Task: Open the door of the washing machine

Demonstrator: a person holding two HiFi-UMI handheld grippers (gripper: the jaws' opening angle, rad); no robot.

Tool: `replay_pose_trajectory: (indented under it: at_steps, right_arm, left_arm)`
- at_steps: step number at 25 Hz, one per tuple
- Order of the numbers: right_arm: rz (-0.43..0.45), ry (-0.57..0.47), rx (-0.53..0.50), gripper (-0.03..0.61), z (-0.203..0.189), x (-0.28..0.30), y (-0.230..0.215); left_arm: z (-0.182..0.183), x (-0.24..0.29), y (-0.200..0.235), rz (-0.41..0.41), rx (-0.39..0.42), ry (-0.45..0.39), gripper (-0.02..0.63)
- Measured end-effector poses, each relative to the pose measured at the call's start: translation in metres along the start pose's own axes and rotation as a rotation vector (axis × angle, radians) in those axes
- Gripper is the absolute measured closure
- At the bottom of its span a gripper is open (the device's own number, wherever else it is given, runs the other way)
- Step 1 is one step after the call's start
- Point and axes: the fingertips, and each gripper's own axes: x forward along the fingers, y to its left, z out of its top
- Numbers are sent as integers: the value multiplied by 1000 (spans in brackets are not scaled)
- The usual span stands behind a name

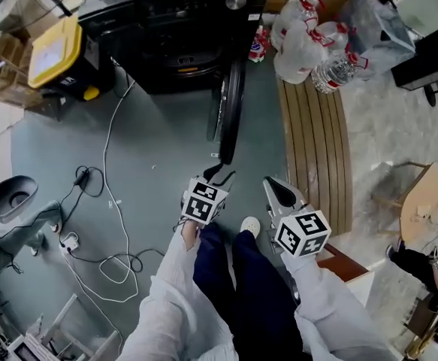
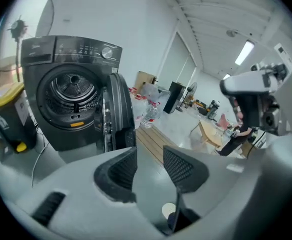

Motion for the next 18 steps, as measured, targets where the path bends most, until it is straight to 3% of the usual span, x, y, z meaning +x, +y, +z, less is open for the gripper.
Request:
replay_pose_trajectory:
  at_steps: [4, 9, 18]
  right_arm:
    - [30, -15, -13, 569, 16, -26, 6]
    - [91, -30, -50, 569, 32, -56, 29]
    - [205, -118, -161, 569, 72, -128, 69]
  left_arm:
    - [4, -59, -17, 43, -54, -43, 510]
    - [29, -143, -32, 143, -74, -176, 612]
    - [82, -257, -100, 261, -81, -437, 612]
